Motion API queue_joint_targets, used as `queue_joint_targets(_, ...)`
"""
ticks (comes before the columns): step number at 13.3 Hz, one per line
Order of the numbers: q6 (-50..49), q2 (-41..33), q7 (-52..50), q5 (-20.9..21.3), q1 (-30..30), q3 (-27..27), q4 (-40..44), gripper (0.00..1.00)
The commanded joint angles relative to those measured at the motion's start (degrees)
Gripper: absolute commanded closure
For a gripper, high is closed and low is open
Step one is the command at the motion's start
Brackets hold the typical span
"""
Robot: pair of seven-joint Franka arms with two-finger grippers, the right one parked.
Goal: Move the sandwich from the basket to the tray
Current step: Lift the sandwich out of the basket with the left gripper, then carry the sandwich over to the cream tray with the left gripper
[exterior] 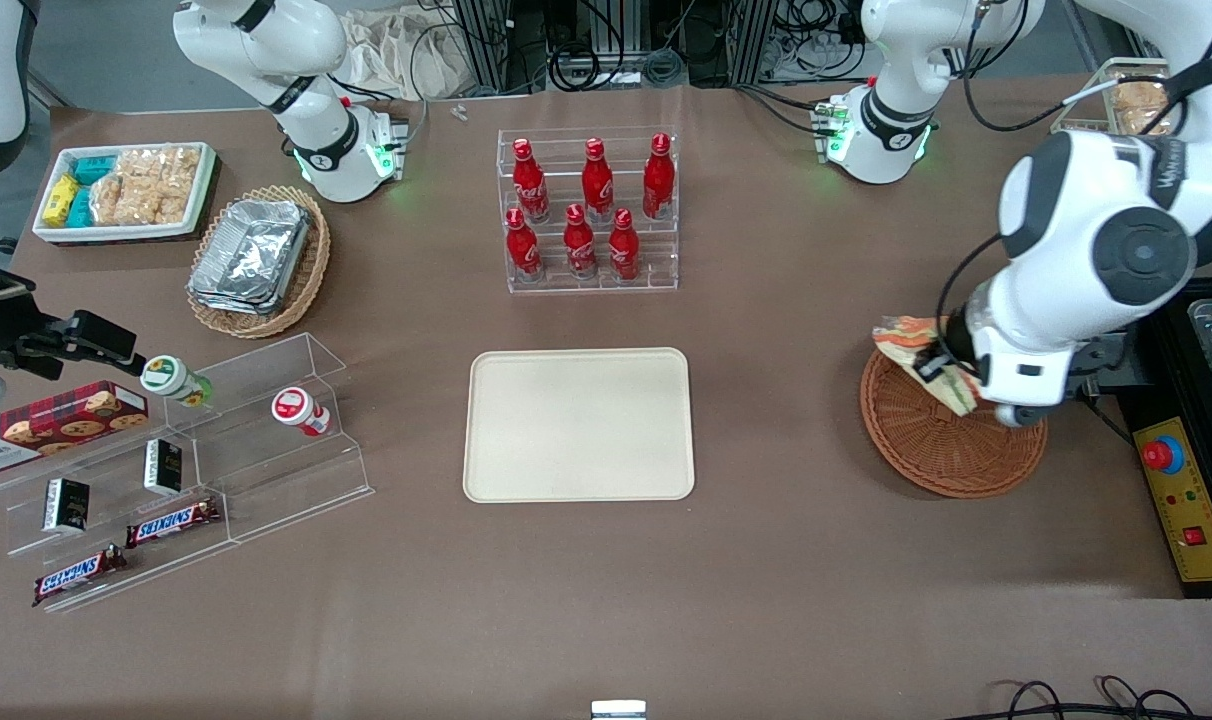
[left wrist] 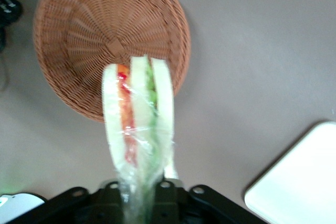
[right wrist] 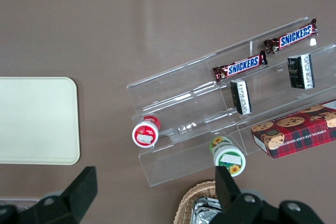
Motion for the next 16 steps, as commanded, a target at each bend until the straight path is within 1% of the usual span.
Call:
queue_joint_targets(1,-0.03,2.88,0.33,-3.36,-0.16,-4.32,3.35,0.88)
queue_joint_targets(2,-0.03,5.15,0.24,-4.26,-0.42,-6.43,5.45,0.87)
queue_joint_targets(3,-0.03,7.35,-0.55,-3.66,-1.73,-8.62,7.74,0.87)
queue_joint_targets(4,0.15,9.2,-0.99,-2.78,-3.83,-8.91,9.59,0.86)
queue_joint_targets(6,2.51,12.89,-0.82,1.07,-8.57,-9.0,12.05,0.78)
queue_joint_targets(7,4.0,14.74,-0.64,3.27,-11.21,-8.91,13.11,0.77)
queue_joint_targets(8,5.06,16.93,-0.82,4.68,-12.97,-8.91,13.99,0.74)
queue_joint_targets(10,8.47,20.54,-0.47,7.5,-15.7,-9.0,14.96,0.74)
queue_joint_targets(12,14.53,23.88,0.06,7.77,-17.72,-9.0,14.88,0.76)
queue_joint_targets(14,18.41,26.95,2.77,9.96,-19.93,-8.91,14.79,0.76)
queue_joint_targets(15,20.26,28.71,3.31,10.84,-20.02,-8.91,14.79,0.79)
queue_joint_targets(16,22.01,30.12,5.23,10.85,-19.94,-8.91,14.79,0.8)
